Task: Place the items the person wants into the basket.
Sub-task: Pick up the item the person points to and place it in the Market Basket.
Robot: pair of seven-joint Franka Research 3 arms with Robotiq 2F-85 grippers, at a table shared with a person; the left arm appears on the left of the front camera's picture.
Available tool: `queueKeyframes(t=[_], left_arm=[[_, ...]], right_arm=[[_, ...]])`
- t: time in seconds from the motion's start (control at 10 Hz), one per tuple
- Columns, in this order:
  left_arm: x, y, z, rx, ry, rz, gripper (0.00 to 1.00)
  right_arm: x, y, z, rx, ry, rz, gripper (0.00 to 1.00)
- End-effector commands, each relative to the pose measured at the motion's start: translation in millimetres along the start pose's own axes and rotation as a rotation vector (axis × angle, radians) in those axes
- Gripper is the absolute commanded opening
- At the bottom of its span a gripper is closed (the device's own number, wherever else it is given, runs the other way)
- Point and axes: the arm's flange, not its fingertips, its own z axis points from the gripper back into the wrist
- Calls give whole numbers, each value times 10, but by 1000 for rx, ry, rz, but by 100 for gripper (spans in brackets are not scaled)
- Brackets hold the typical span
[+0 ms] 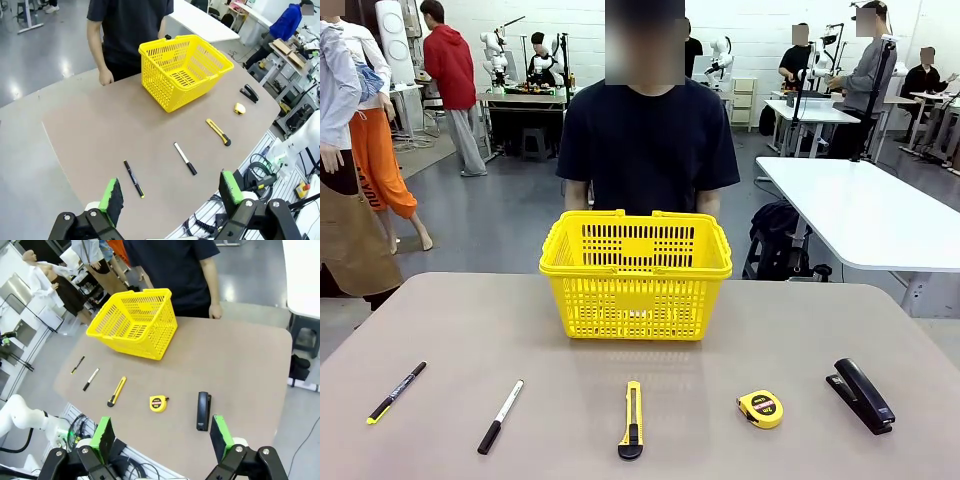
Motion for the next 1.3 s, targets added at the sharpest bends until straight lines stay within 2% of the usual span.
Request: queueKeyframes(t=[0.0, 1.2], left_arm=[[19, 13, -15, 4, -7, -9, 100], [19, 13, -15, 4, -7, -9, 100]], right_arm=[[-16, -22, 5, 14, -5, 11, 100], [-16, -22, 5, 14, -5, 11, 100]])
